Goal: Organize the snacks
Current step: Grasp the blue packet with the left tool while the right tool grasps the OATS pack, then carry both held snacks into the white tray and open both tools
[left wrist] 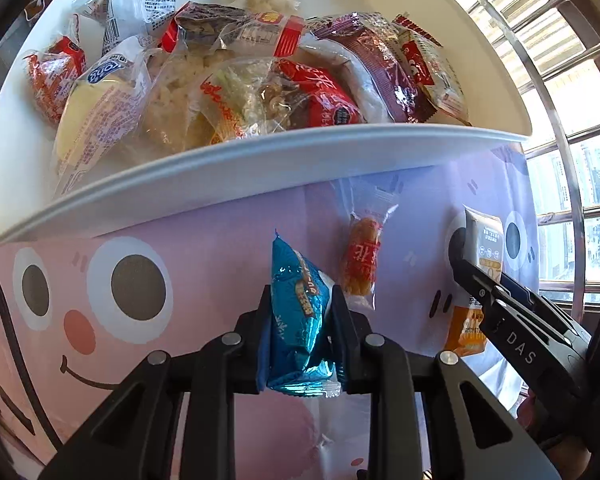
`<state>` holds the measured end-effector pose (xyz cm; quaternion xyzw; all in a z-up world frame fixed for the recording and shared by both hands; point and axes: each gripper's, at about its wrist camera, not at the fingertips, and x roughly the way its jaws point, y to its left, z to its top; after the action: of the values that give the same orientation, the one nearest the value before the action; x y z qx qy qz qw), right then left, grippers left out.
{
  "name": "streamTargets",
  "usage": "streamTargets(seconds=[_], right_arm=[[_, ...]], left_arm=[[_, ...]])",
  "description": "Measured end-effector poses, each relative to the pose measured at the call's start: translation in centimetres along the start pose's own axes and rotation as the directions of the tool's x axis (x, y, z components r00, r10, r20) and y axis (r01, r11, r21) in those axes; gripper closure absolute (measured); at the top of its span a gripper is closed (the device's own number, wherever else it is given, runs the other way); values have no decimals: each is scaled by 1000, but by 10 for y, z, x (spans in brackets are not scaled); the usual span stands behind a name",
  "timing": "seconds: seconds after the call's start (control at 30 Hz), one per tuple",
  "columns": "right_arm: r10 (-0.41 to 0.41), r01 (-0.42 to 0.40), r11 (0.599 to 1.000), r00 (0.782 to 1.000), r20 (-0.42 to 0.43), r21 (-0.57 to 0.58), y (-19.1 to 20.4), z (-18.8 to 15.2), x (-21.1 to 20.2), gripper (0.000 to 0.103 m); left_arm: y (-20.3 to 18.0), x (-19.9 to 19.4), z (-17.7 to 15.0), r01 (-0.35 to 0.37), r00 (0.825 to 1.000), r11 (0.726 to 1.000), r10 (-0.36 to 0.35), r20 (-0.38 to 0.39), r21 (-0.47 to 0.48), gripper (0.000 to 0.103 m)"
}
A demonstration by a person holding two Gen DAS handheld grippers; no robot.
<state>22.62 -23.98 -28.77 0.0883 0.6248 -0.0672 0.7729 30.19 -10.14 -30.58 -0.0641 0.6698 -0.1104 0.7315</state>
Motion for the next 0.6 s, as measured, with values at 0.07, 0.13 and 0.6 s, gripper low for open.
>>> streamTargets(seconds=[0.07,0.13,0.6], right_arm=[[13,-13,1000,1000,3,-9,-2,-2,-2,64],[24,-24,999,1000,4,-24,0,-4,-7,64],[183,-178,954,983,1,-241,33,-24,-56,64]], left_arm=[[-5,-3,-7,-8,1000,1000,8,8,7,80],[-8,-9,-14,-14,1000,1000,13,18,9,80],[21,-99,-53,-74,995,995,69,79,63,81]])
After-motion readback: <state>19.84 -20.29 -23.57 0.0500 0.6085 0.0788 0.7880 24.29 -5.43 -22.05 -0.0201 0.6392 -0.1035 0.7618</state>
